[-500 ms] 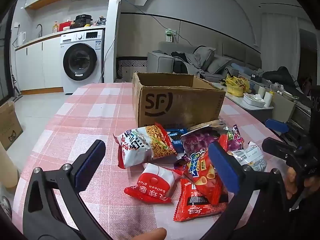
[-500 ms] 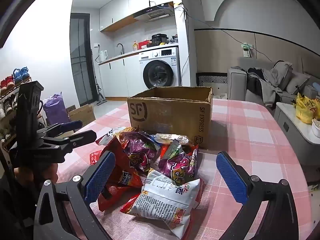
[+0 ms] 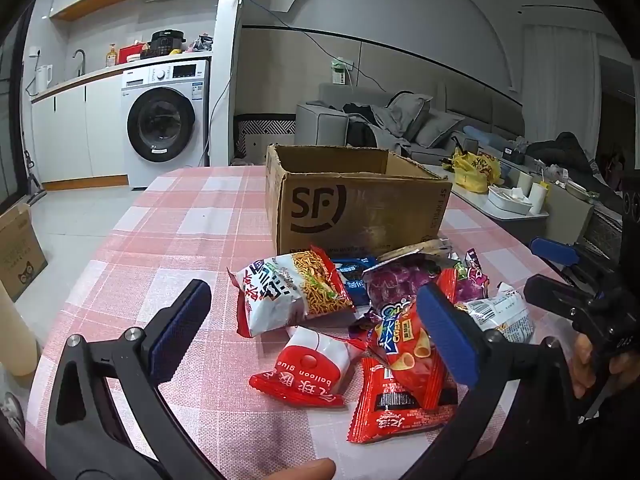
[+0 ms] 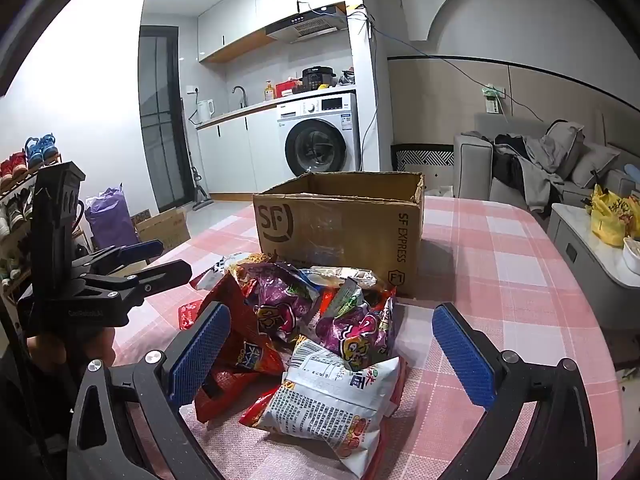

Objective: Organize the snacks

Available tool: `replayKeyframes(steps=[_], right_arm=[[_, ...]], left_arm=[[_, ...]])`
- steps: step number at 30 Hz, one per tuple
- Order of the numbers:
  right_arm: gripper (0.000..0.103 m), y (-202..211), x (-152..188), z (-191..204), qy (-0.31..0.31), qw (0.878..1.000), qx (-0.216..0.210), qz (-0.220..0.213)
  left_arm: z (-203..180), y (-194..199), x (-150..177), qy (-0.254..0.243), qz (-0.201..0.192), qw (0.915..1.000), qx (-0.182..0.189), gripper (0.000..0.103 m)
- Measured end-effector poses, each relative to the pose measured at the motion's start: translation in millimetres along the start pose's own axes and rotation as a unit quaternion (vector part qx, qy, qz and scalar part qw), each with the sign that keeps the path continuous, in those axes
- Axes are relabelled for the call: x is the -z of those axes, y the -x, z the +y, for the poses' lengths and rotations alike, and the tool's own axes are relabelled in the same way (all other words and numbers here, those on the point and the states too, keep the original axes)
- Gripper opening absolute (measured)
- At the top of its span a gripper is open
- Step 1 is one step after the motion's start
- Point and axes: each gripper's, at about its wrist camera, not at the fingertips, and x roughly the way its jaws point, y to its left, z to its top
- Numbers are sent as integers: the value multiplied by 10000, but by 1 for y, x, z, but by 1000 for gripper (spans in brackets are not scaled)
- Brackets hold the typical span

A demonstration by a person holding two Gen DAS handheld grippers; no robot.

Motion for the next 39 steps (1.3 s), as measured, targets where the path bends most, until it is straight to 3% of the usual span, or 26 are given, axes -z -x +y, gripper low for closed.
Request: replayKeyframes(steps=[39], right_arm=[[103,-4,4,-4,4,10000,27,-2]], left_arm=[[1,1,0,-23,9,10000,-23,102]])
